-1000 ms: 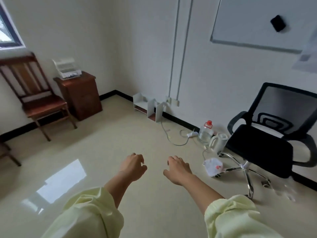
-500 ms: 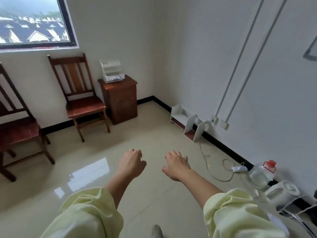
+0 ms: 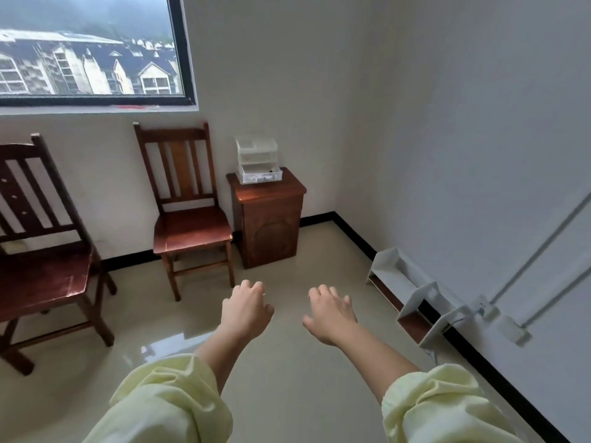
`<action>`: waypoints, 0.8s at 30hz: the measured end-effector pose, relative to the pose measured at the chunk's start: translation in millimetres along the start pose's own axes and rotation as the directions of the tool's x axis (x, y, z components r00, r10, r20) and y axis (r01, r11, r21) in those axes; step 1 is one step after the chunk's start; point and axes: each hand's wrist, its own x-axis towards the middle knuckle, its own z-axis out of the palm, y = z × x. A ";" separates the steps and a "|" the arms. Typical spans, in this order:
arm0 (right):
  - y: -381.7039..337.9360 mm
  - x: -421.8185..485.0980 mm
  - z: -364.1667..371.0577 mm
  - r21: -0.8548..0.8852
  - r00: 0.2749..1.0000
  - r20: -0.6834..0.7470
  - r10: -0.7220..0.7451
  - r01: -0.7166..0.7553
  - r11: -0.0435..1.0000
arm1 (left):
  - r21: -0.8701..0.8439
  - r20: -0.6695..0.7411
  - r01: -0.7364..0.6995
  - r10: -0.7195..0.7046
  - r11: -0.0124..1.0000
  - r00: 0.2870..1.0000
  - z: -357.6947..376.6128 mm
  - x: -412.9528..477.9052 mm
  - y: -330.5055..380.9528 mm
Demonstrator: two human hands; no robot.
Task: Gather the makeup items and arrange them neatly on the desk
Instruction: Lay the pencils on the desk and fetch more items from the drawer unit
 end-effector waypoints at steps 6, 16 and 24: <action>-18.1 181.1 -20.1 0.019 1.000 -0.026 0.001 0.000 1.000 | -0.040 -0.032 -0.011 0.009 0.999 0.999 -12.6 175.4 -39.4; -43.7 426.5 -61.4 0.086 0.997 -0.051 0.049 -0.045 0.995 | -0.107 -0.082 -0.038 0.029 0.993 0.996 -46.1 424.8 -89.1; -25.4 612.3 -62.0 0.115 0.998 -0.024 0.057 -0.054 0.992 | -0.140 -0.065 -0.014 0.005 0.990 0.998 -29.5 604.4 -109.2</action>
